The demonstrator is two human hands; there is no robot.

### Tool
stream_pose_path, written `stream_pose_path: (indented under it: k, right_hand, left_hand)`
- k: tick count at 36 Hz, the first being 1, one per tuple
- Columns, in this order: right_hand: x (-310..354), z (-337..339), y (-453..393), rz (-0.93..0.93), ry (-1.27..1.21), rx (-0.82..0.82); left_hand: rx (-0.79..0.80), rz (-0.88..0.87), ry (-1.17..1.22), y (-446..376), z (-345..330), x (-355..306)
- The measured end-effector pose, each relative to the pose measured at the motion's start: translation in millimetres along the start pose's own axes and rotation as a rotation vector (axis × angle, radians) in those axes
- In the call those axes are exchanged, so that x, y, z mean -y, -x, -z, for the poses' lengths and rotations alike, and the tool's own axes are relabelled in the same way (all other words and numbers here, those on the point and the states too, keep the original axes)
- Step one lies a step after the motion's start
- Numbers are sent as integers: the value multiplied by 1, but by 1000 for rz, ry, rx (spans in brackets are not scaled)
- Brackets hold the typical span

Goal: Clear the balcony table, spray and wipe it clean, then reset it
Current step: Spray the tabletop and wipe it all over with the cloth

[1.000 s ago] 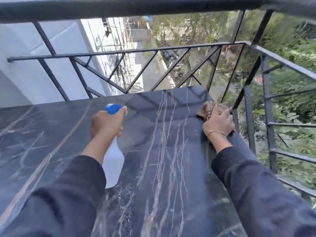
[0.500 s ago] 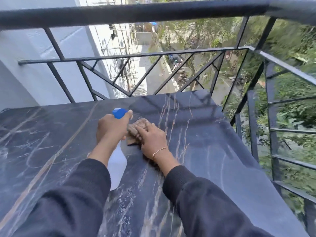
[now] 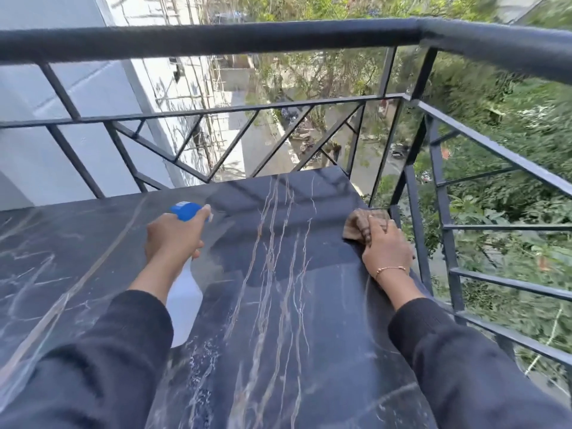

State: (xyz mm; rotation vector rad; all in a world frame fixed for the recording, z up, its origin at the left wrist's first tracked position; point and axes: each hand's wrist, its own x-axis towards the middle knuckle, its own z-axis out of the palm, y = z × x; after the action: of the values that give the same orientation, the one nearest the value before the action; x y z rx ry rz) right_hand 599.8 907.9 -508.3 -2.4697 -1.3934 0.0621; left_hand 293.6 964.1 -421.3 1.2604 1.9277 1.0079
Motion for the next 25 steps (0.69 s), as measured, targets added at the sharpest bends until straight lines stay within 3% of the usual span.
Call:
stream_pose_path:
  k: [4,9,19,25]
  right_hand:
    - [14,-6,12,-97,6,-13]
    - [58,-13,15,-29,-13,22]
    - [194,-51,64,487,-218,179]
    - [174,-42,77,689,-245,240]
  left_hand:
    - [31,-15,-12,-2,-3,2]
    - [59,-23,-9,-9,-4,6]
    - [43,-29,-27,-12,-4,7]
    - [28,-47,-17,-12,-5,8]
